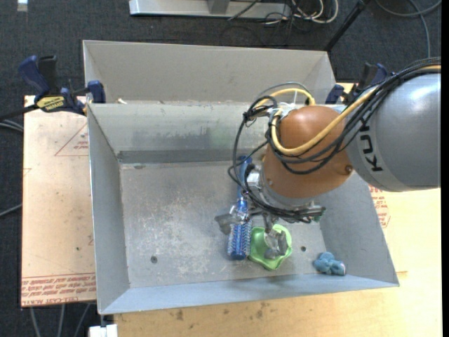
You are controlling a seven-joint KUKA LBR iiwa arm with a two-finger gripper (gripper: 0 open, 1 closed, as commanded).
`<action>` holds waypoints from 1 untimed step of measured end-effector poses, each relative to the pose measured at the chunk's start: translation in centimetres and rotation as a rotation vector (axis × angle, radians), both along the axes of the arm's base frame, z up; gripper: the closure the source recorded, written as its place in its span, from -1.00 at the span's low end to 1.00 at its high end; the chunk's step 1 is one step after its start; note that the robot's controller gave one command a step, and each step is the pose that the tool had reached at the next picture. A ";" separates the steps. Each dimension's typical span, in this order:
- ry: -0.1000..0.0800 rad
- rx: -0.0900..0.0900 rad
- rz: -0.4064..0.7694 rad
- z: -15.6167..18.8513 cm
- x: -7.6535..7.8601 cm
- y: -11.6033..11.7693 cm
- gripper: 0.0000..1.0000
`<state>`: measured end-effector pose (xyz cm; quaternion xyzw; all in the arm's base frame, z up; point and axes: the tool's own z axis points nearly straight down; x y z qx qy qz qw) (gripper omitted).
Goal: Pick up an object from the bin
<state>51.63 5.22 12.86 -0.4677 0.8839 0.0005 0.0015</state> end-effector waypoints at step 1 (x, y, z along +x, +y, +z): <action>0.002 0.000 0.222 -3.6 1.6 0.0 -1.00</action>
Offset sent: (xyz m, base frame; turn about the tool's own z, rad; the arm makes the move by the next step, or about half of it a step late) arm 0.0159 -0.0011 -0.0343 -0.2248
